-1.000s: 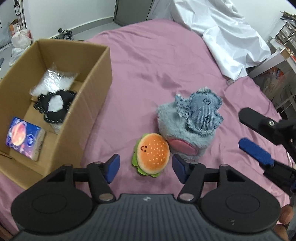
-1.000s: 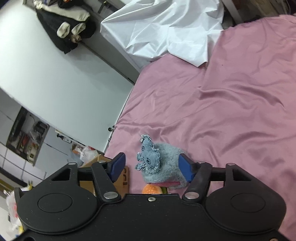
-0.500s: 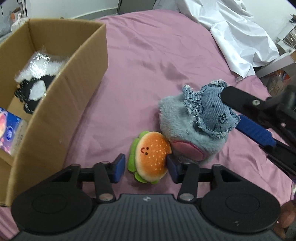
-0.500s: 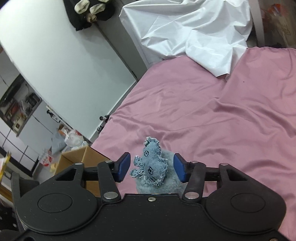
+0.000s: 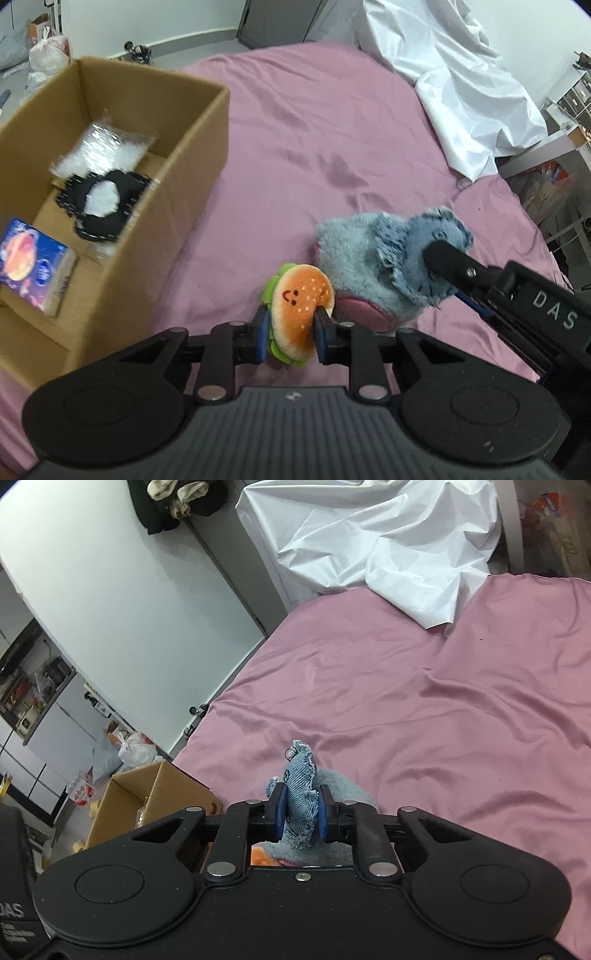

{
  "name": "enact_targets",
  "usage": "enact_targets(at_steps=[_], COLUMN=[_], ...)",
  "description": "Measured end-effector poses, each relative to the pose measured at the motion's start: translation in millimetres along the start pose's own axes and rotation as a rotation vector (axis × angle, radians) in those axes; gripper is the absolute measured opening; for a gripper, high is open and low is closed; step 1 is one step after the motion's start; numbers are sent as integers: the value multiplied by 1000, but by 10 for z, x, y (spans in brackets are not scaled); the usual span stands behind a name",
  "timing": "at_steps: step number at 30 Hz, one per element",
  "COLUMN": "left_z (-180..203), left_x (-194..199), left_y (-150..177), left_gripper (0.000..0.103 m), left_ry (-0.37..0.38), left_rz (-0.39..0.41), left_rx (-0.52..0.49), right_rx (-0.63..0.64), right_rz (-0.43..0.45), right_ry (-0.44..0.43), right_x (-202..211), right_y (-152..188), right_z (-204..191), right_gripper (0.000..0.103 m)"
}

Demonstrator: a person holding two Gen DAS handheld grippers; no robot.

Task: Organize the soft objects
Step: 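Grasp the burger plush with left tool while right tool grasps the blue denim plush, then carry the burger plush with left tool while right tool carries the denim plush to the box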

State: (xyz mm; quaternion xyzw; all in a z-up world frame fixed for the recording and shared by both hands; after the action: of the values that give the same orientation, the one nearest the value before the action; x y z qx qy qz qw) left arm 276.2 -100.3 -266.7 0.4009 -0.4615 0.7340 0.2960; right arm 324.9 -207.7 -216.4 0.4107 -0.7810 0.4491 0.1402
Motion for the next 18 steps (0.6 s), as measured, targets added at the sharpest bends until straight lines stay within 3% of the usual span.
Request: enact_targets(at_steps=[8,18], left_z=[-66,-179], left_x=[382,801], left_y=[-44,-118], left_gripper=[23,23], left_ry=[-1,6], left_rz=[51,119], left_rx=[4,11], right_rx=[-70,-66], right_rz=[36,59], right_ry=[-18,-36], right_x=[247,566], right_y=[-60,3], right_z=[9,-174], right_gripper=[17,17])
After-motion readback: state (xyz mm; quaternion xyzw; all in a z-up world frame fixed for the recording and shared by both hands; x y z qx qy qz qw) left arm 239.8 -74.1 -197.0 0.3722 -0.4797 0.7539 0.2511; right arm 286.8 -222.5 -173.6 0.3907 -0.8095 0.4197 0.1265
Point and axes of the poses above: each gripper's, at about its wrist camera, not at the fingertips, and x roughly against the way its jaws point, z to its right, y to its underside, the point moved 10 cm from there along -x, roughly the way its jaws point, and after that the axes turned 5 degrees about -x, right-handed, at the moved point
